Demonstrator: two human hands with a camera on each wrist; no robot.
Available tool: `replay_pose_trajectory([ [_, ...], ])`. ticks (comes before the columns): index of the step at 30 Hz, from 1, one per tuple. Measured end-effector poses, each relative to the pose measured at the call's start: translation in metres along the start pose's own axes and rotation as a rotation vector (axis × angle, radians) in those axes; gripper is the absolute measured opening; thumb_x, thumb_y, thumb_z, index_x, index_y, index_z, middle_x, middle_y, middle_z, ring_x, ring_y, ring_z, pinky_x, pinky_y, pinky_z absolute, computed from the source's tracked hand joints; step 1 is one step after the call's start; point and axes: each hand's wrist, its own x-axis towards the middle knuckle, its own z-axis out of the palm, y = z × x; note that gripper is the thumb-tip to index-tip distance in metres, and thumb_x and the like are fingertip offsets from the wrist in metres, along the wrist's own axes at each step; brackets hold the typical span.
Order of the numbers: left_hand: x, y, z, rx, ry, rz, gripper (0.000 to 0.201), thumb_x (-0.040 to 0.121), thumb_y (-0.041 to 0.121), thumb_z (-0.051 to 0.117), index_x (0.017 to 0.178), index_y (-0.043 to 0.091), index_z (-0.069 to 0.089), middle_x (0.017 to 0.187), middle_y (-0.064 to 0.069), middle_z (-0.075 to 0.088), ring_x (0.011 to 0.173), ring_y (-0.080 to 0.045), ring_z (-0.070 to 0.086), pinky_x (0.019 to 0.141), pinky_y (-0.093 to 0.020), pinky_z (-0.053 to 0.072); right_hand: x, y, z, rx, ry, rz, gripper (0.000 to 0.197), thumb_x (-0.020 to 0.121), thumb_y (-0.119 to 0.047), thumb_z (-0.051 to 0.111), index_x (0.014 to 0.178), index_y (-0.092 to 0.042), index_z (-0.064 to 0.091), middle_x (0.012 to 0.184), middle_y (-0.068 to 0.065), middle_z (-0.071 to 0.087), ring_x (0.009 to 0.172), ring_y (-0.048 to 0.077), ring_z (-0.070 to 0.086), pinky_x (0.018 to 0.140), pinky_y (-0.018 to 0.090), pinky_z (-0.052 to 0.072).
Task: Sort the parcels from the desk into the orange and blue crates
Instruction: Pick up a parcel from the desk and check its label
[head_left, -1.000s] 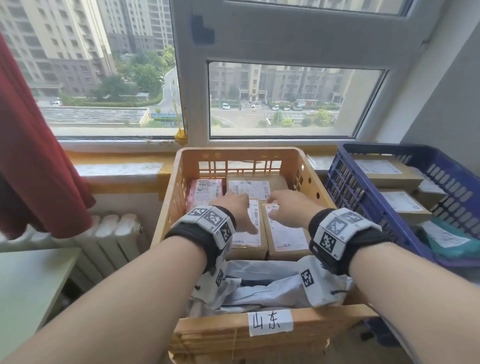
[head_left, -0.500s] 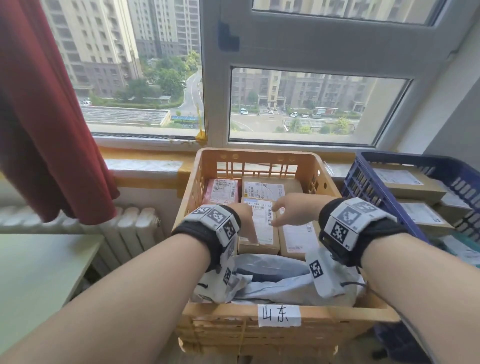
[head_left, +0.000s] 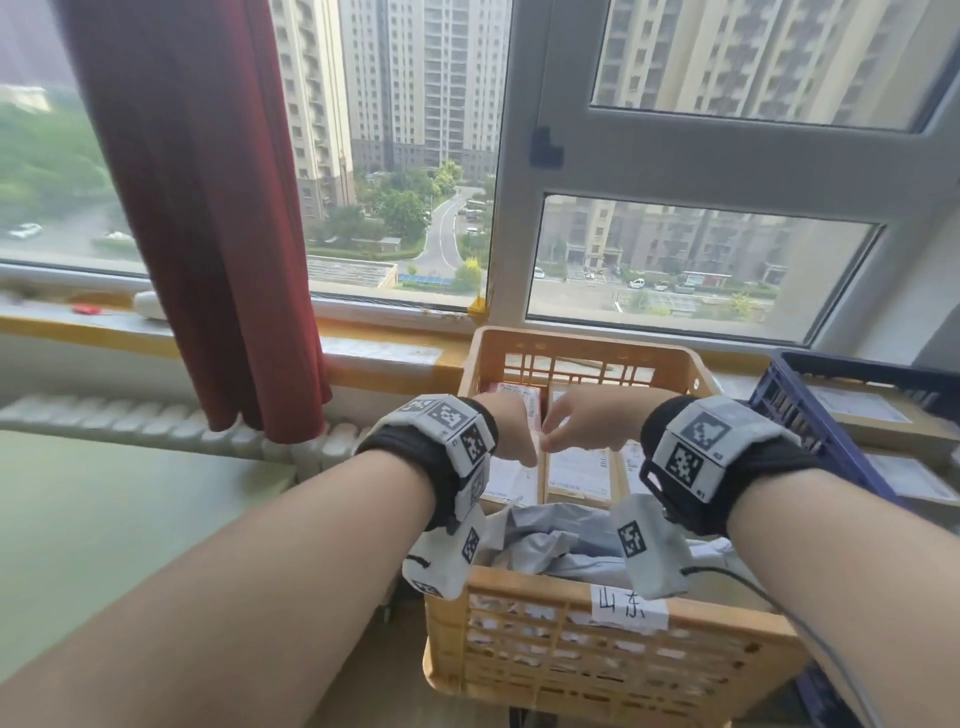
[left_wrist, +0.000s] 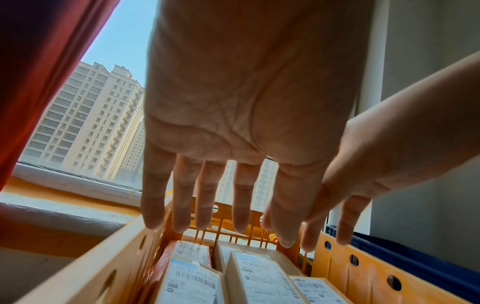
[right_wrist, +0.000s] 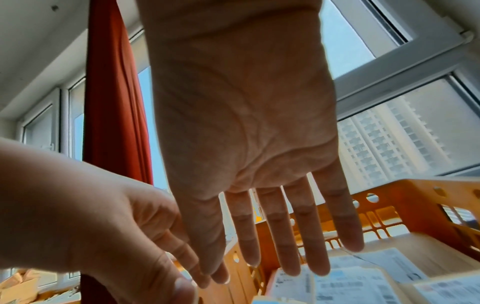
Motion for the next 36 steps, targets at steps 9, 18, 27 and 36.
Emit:
replay_pose_trajectory([
  [9,-0.072,-0.102,-0.032,-0.084,0.122,-0.043,0.03,0.087,0.023,0.067,0.114,0.012,0.068,0.11,-0.004,0.068,0.1,-0.02,0.064,0.08,-0.028,0.051,0.01,-0.121,0.0,0.027,0.054,-0.085,0.033,0.096,-0.034,0.059,0.121,-0.015,0.068,0.108,0.004,0.071,0.097,0.018,0.07,0.082,0.032,0.059],
  [18,-0.165,-0.276,-0.041,-0.176,0.224,-0.234,0.024,0.085,0.029,0.066,0.098,0.01,0.073,0.097,-0.005,0.071,0.086,-0.023,0.065,0.069,-0.027,0.048,0.045,-0.309,0.046,-0.014,-0.014,-0.274,0.029,0.093,-0.034,0.058,0.11,-0.016,0.072,0.101,0.007,0.074,0.087,0.022,0.071,0.073,0.032,0.059],
  [27,-0.285,-0.457,-0.019,-0.314,0.343,-0.538,0.036,0.088,0.025,0.064,0.122,0.013,0.062,0.122,-0.005,0.063,0.11,-0.023,0.06,0.092,-0.032,0.049,0.081,-0.514,0.127,-0.018,-0.072,-0.481,0.025,0.094,-0.031,0.057,0.11,-0.018,0.07,0.089,-0.002,0.072,0.072,0.011,0.066,0.051,0.021,0.049],
  [36,-0.354,-0.572,0.013,-0.545,0.551,-0.752,0.028,0.089,0.02,0.054,0.116,0.023,0.06,0.122,0.0,0.061,0.11,-0.02,0.058,0.094,-0.033,0.048,0.09,-0.638,0.195,0.196,-0.025,-0.611,0.009,0.089,-0.032,0.061,0.091,-0.027,0.067,0.08,-0.004,0.063,0.089,0.021,0.067,0.08,0.036,0.056],
])
